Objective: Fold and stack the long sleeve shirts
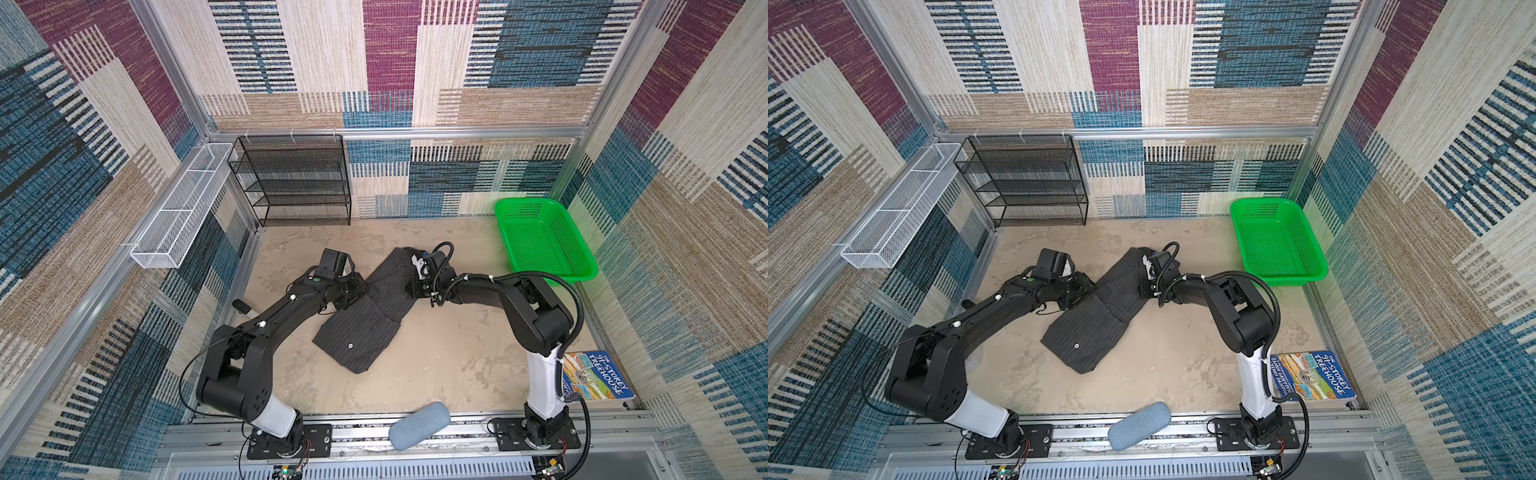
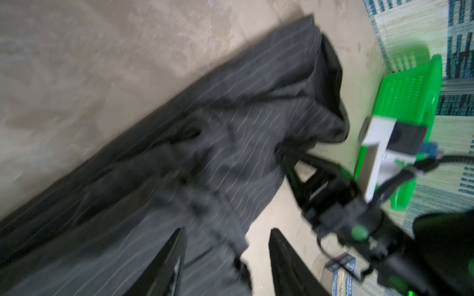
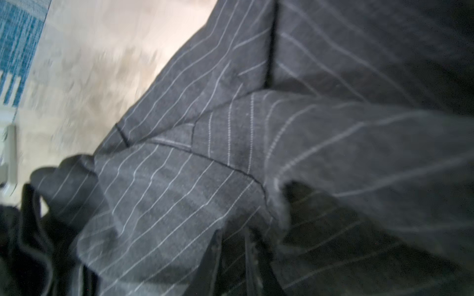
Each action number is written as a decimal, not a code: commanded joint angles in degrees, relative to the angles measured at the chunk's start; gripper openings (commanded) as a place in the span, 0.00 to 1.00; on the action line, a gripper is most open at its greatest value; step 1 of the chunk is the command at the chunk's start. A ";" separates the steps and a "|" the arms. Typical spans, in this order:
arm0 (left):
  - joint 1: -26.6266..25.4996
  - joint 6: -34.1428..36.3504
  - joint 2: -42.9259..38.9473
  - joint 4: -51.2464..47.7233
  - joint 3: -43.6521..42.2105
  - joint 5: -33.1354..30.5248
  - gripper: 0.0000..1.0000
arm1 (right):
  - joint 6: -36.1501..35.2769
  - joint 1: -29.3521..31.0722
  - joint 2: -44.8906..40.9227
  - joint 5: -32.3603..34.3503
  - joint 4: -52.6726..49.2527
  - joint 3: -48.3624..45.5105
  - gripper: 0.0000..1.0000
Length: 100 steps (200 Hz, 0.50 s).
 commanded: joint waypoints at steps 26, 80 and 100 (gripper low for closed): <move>0.04 3.68 11.06 4.30 8.00 4.33 0.51 | 10.44 5.03 -12.25 7.11 -0.86 -8.91 0.21; 0.86 5.11 7.15 -2.67 14.48 3.13 0.48 | 9.87 10.44 -21.87 10.22 -8.40 -8.28 0.23; 3.31 5.95 -0.61 -10.05 13.21 -0.41 0.51 | 6.86 13.52 -20.59 7.97 -9.59 -4.69 0.23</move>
